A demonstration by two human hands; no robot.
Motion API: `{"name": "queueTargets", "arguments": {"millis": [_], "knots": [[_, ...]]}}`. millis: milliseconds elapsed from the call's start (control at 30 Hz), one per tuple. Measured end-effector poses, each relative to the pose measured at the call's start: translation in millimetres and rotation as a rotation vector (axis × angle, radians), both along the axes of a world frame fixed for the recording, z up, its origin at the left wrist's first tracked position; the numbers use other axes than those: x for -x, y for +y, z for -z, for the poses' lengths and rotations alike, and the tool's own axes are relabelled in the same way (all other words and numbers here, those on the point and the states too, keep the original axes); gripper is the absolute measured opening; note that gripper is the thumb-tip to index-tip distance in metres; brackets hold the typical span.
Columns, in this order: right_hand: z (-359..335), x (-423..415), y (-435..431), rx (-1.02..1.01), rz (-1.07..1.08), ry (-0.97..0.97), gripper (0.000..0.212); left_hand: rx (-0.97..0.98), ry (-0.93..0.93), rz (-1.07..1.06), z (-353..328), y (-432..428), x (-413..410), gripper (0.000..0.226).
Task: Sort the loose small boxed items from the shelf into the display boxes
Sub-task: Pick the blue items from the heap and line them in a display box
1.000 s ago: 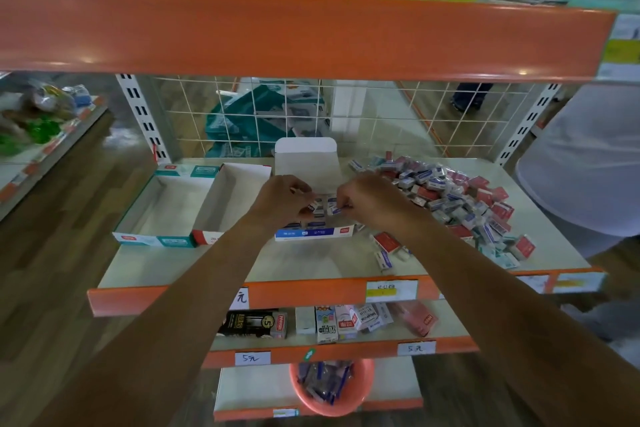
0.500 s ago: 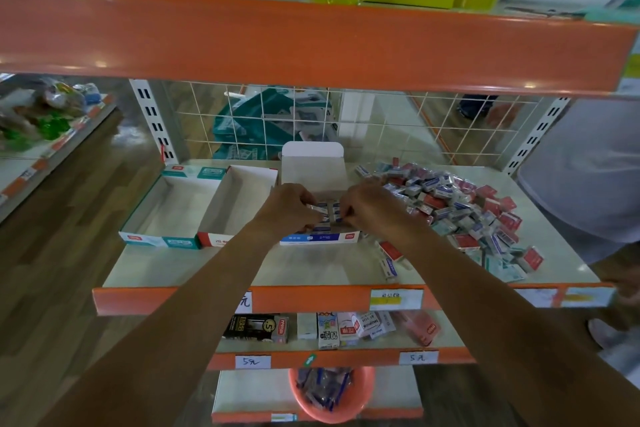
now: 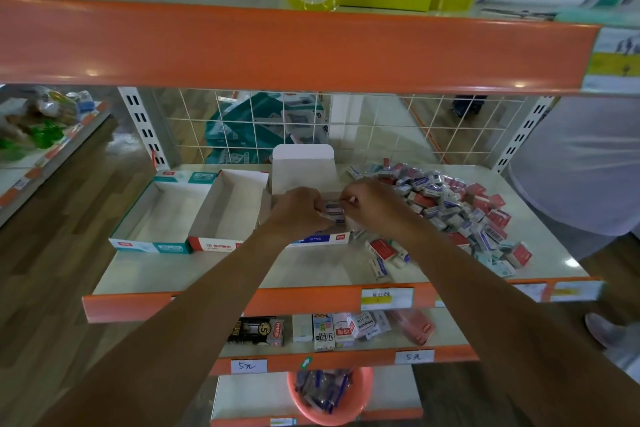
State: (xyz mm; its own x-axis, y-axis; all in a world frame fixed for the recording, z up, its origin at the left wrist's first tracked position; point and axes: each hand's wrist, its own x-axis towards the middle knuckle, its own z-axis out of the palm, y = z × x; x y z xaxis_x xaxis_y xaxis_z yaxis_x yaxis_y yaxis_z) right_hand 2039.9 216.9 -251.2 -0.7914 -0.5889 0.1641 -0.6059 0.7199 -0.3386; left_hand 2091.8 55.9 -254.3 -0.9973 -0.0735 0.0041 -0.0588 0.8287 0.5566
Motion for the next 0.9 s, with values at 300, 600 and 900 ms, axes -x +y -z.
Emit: {"name": "queueTargets", "arguments": {"millis": [300, 600, 900], "knots": [[-3, 2, 17, 0.084, 0.011, 0.054, 0.015, 0.058, 0.031, 0.090, 16, 16, 7, 0.010], [-2, 3, 23, 0.069, 0.021, 0.056, 0.016, 0.095, -0.070, 0.105, 17, 12, 19, 0.015], [1, 4, 24, 0.041, 0.018, 0.058, 0.014, 0.158, 0.024, 0.074, 21, 9, 19, 0.014]]}}
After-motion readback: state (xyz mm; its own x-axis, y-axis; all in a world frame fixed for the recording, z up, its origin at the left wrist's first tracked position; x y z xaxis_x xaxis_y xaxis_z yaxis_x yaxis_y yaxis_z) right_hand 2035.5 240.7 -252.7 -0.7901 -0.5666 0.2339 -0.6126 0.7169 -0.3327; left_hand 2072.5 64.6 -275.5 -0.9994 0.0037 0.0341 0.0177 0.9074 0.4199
